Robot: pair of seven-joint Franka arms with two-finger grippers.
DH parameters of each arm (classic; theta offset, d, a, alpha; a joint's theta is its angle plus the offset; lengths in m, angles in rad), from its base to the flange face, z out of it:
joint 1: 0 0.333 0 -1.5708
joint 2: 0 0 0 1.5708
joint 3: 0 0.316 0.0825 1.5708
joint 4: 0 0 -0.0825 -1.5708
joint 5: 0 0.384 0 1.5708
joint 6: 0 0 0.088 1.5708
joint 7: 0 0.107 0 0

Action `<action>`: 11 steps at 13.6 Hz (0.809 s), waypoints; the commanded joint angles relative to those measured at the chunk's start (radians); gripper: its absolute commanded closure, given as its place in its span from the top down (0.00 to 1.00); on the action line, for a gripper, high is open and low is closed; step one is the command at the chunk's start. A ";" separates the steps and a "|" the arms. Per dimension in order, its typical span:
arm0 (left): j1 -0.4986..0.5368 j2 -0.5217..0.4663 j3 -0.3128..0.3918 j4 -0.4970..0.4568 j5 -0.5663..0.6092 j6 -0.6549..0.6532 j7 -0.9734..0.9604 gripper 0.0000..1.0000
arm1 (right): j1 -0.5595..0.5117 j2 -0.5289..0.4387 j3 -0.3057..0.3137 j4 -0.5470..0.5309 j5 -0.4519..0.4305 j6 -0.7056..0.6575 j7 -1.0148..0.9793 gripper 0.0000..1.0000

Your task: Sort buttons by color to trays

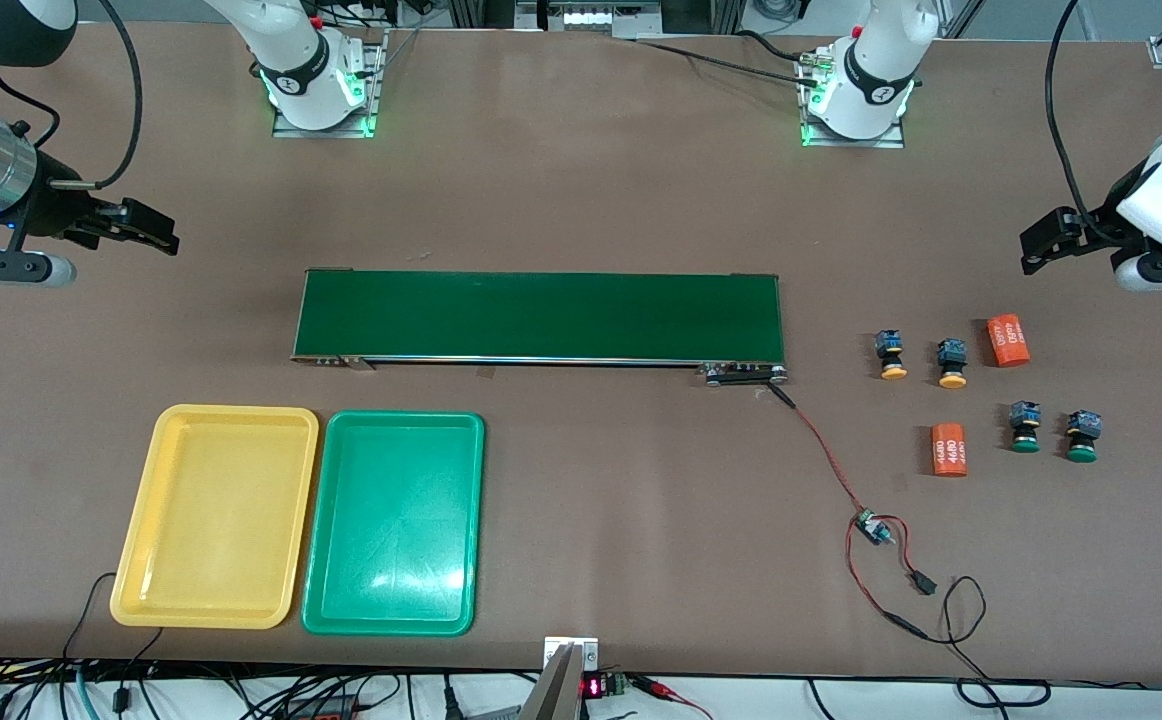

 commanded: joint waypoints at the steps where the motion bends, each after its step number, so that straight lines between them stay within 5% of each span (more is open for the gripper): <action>1: -0.004 0.017 0.005 0.048 -0.004 -0.013 0.017 1.00 | 0.003 -0.013 0.000 0.004 -0.006 -0.017 0.023 1.00; 11: -0.010 0.030 0.004 0.058 0.005 -0.019 0.008 1.00 | 0.000 -0.004 0.000 0.018 -0.004 -0.015 0.032 1.00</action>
